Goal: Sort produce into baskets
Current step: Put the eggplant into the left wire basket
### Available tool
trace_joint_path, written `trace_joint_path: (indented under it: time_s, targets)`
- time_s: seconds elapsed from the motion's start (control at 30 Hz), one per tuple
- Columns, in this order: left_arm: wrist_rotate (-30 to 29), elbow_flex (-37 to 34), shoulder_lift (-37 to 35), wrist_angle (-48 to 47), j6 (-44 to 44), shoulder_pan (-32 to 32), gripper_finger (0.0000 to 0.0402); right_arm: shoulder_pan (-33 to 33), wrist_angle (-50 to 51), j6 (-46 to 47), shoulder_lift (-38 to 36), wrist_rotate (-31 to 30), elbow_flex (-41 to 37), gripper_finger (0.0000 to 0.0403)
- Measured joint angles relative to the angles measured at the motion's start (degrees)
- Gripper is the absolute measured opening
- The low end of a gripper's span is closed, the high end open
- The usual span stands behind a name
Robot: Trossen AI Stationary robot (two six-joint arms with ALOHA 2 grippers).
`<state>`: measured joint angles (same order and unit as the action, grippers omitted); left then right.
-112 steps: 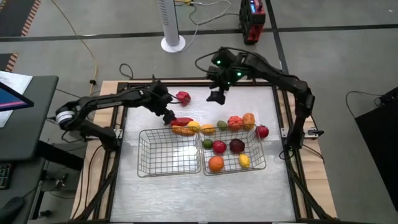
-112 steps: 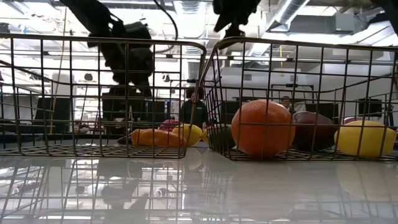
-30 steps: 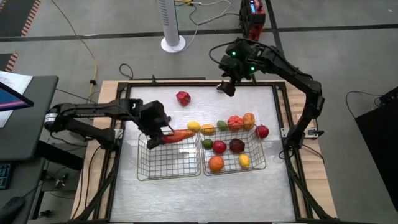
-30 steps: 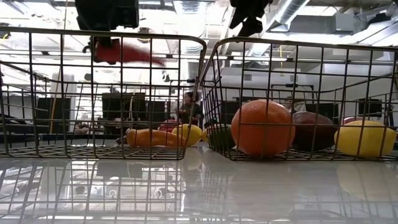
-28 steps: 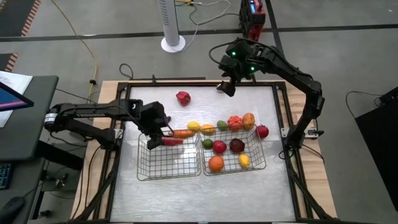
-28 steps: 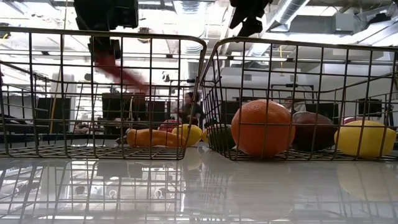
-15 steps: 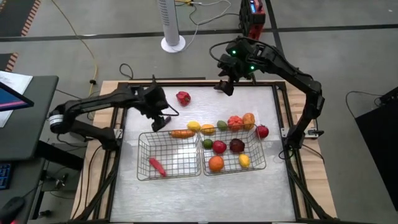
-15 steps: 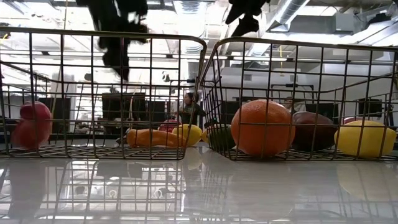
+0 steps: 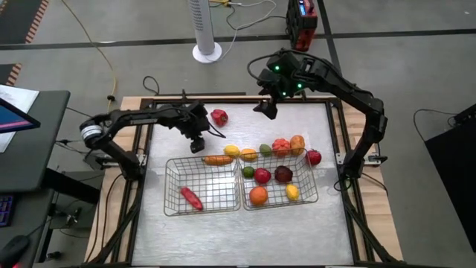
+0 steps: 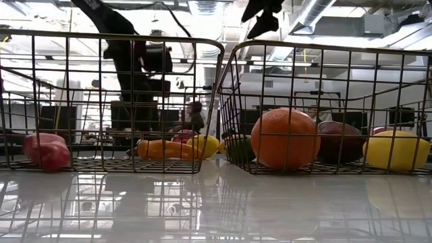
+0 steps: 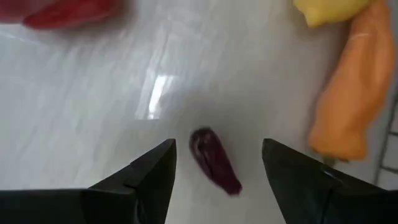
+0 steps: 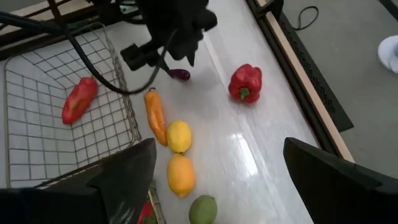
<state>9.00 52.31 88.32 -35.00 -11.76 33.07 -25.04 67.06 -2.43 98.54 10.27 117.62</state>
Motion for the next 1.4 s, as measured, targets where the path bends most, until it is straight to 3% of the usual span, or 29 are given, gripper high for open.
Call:
trace_joint_path:
  time_s: [0.2, 0.53, 0.67, 0.9, 1.07, 1.27, 1.4]
  targets:
    - [4.93, -1.74, 5.20, 2.74, -0.09, 1.83, 0.0225, -0.04, -0.05, 1.95, 0.00, -0.25, 0.00, 0.0377]
    - [-0.34, -1.63, 7.92, 5.25, -1.08, 0.71, 0.0216, 0.55, 0.18, 2.70, 0.00, -0.32, 0.00, 0.0377]
    - [-2.16, -1.63, 7.97, 5.25, -1.19, 0.12, 0.0181, 0.63, 0.17, 2.69, 0.00, -0.32, 0.00, 0.0377]
    - [-3.41, -1.48, 8.05, 3.58, -0.12, -0.31, 0.0072, 0.61, 0.14, 2.60, 0.00, -1.80, 0.00, 0.0377]
    - [2.81, -0.11, 6.91, -3.40, -0.37, 0.95, 0.0028, 0.55, 0.11, 2.40, 0.00, -1.83, 0.00, 0.0377]
    - [6.77, 6.73, 0.97, -14.43, -3.51, 3.80, 0.0048, 0.52, 0.11, 1.97, 0.00, -1.82, 0.00, 0.0377]
    - [20.01, 10.43, -5.07, -15.66, -2.65, 4.04, 0.0052, 0.52, -0.04, 1.96, 0.00, -1.83, 0.00, 0.0377]
